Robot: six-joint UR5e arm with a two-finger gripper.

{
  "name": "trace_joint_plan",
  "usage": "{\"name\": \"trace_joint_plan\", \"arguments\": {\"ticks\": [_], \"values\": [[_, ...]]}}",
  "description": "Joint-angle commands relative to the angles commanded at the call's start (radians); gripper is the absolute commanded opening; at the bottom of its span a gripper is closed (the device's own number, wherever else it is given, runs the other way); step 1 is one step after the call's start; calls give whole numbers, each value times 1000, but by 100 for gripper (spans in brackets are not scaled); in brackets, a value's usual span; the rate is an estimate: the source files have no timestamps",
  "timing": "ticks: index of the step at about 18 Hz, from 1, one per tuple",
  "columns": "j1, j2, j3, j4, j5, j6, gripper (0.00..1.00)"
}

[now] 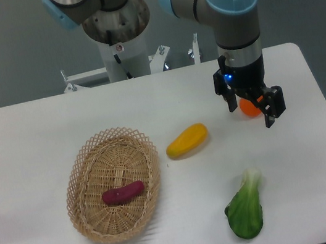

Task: Pick up the sweet potato from the basket
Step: 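Move the open gripper over the basket above the purple sweet potato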

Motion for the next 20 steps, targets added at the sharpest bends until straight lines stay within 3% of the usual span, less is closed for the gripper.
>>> {"name": "trace_joint_plan", "arguments": {"ticks": [6, 11, 17, 20], "values": [[-17, 11, -40, 5, 6, -15, 100], [-43, 67, -113, 11, -6, -46, 100], [-173, 57, -147, 23, -35, -460, 100], [-241, 28, -155, 80, -35, -584, 100]]}}
